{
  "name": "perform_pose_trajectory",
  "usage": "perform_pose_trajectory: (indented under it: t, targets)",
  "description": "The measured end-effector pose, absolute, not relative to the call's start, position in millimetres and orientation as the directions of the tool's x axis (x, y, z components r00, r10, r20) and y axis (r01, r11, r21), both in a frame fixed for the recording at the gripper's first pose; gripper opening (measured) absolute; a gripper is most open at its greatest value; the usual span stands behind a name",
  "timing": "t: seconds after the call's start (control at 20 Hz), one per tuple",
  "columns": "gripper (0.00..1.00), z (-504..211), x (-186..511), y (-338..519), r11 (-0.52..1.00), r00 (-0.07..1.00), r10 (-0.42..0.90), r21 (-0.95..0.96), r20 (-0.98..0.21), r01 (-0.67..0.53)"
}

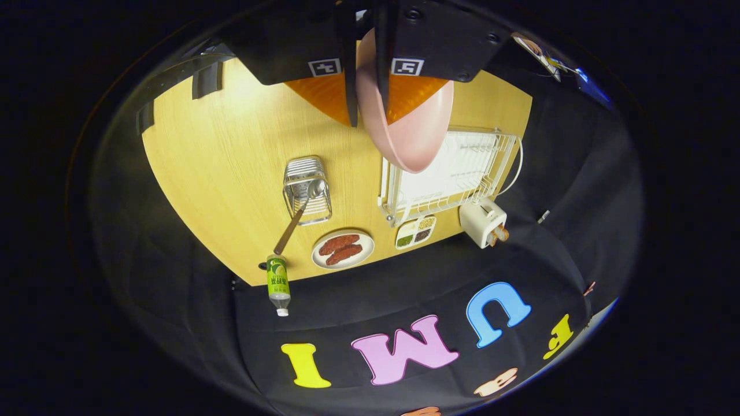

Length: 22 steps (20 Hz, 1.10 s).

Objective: Take the plate from the dish rack, then take the spoon from the basket and place it into the plate.

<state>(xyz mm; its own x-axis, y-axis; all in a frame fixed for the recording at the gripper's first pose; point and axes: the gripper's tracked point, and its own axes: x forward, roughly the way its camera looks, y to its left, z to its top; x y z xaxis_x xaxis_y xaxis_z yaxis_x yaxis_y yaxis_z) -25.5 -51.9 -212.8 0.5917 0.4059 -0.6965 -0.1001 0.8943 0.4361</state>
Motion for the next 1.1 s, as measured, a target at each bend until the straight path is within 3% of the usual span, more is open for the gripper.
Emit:
perform_pose_trajectory:
  t: [0.45,0.95,1.05,1.1]
  targets:
    - [0.17,-327,-34,-77,0.830,0.412,0.511,0.558,-0.755,-0.007]
    - [0.22,-371,-23,-81,0.807,0.351,0.573,0.584,-0.740,-0.086]
    - [0.38,-365,-21,-85,0.801,0.367,0.578,0.593,-0.729,-0.084]
    - [0.58,-362,-20,-87,0.795,0.372,0.583,0.601,-0.723,-0.079]
